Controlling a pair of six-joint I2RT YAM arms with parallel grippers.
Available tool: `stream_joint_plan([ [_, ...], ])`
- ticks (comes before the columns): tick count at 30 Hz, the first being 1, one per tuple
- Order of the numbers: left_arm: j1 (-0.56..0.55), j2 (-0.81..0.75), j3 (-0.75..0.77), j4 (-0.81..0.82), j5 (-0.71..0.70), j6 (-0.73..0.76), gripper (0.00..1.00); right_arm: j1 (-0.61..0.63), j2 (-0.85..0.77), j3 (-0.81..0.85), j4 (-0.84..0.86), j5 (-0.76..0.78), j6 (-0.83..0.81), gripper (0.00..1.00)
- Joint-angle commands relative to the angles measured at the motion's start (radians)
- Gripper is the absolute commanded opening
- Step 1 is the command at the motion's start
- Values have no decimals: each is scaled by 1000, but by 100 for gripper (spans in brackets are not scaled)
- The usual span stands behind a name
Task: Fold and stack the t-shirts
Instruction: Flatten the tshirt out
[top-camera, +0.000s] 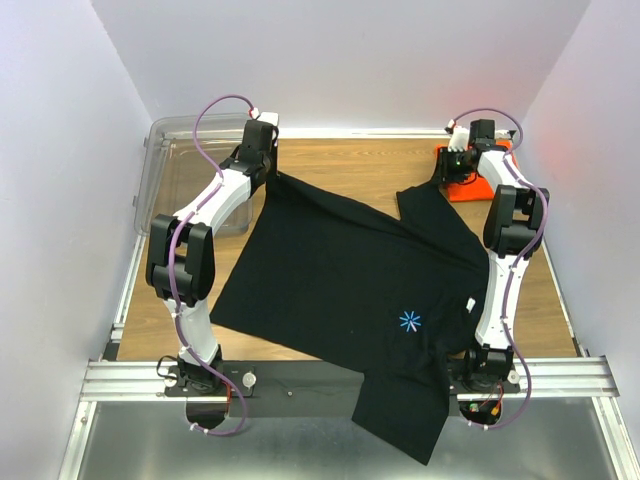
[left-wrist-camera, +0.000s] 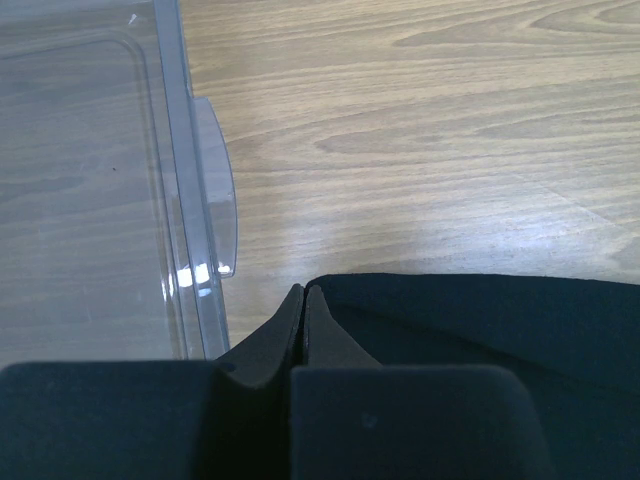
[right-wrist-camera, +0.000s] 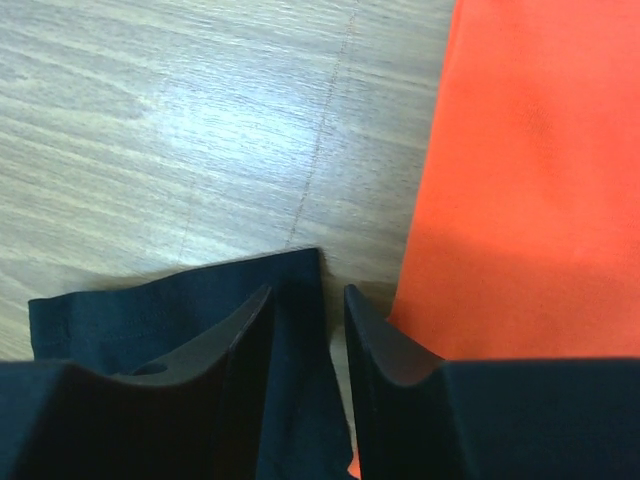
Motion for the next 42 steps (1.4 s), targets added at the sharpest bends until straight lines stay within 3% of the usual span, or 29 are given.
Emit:
stream_joint_plan([
  [1,2,4,24,-5,7,13,0,4,41,3,-31,21,-3,39],
  [10,2,12,28,-9,12,11,0,4,14,-26,-42,6,-21,27],
  [18,1,-5,24,1,-7,7,0,4,4,72,-54,-28,-19,1],
  [22,2,-30,24,13,-12,5,0,4,-103,73,-55,-94,-9,1],
  [27,2,-57,24,25,-10,-1,0,5,-315,-44,-51,-143,-29,1],
  [32,2,-140,13,54,5,-13,0,5,-540,-72,-48,-92,-64,1],
  [37,2,-315,-28,160,60,-32,0,5,-749,60,-54,-11,-70,1],
  [42,-9,-602,-87,338,143,-75,0,5,-877,311,-74,61,-67,1],
])
